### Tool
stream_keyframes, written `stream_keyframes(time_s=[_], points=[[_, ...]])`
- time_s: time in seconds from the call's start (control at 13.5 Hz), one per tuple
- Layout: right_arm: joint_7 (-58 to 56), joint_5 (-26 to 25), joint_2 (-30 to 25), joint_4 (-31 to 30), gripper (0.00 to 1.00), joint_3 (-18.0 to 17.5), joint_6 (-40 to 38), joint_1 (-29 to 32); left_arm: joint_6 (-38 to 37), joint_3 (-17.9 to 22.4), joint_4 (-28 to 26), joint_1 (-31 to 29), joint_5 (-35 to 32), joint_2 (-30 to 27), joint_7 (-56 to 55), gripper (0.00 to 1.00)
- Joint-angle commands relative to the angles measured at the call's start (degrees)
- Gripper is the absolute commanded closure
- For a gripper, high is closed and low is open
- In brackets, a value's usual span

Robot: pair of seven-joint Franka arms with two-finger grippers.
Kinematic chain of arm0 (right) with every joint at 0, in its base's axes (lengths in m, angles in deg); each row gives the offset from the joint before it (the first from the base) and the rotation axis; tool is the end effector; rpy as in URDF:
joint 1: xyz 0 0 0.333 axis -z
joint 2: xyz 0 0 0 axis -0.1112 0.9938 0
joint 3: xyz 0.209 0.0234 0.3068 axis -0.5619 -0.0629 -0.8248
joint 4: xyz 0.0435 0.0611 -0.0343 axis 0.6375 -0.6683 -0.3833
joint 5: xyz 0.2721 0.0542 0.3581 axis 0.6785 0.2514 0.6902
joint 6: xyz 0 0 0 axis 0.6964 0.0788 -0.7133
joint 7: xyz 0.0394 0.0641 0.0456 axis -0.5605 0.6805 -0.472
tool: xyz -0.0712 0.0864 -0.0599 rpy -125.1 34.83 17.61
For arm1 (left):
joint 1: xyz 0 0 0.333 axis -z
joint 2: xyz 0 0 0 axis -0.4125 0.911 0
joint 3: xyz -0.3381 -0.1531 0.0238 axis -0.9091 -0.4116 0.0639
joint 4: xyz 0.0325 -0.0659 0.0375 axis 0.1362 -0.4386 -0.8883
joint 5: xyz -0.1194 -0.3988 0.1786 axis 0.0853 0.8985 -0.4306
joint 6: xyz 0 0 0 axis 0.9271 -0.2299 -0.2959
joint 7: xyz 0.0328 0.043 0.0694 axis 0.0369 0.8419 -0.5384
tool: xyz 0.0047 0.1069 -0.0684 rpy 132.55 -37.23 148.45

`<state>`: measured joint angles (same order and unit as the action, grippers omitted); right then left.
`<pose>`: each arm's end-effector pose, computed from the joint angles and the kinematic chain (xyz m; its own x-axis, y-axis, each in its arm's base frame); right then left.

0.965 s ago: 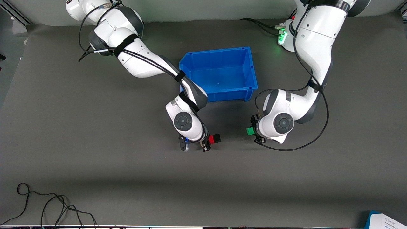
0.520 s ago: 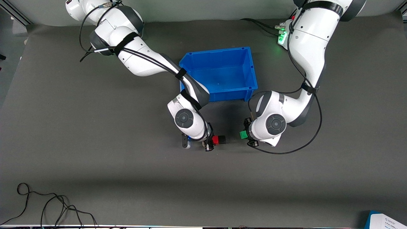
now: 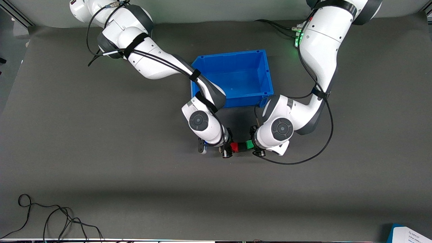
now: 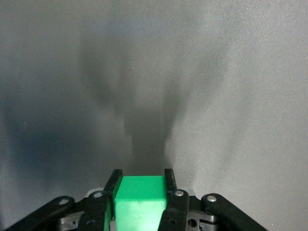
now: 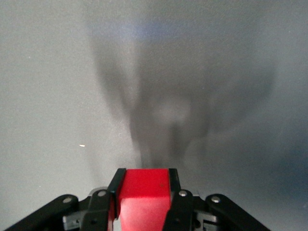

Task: Attach green and red cubes to black cube
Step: 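Press the red and green cubes against the black cube's sides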

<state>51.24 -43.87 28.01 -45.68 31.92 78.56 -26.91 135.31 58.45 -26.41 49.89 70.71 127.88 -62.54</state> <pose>0.6891 0.5833 0.1643 -0.0487 -0.9472 -0.3170 -0.9974 0.0630 -0.0348 0.6838 -0.3934 0.2088 -0.2592 0.9582 -0.1214 0.9595 0.2410 -0.1459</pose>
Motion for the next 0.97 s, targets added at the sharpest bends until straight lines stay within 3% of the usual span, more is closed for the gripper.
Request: stream_keyframes(time_s=[0.0, 0.82, 0.89], points=[[1.69, -0.16, 0.31, 0.64, 0.84, 0.04, 0.81, -0.45, -0.44, 0.65, 2.19, 1.1, 0.58, 1.69, -1.19, 1.0], [1.25, -0.34, 0.4, 0.2, 0.84, 0.31, 0.99, -0.28, 3.69, 0.74, 2.54, 1.45, -0.47, 2.84, -0.14, 1.0], [1.25, -0.42, 0.4, 0.2, 0.84, 0.4, 0.99, -0.28, 3.69, 0.74, 2.63, 1.54, -0.39, 2.84, -0.4, 0.42]])
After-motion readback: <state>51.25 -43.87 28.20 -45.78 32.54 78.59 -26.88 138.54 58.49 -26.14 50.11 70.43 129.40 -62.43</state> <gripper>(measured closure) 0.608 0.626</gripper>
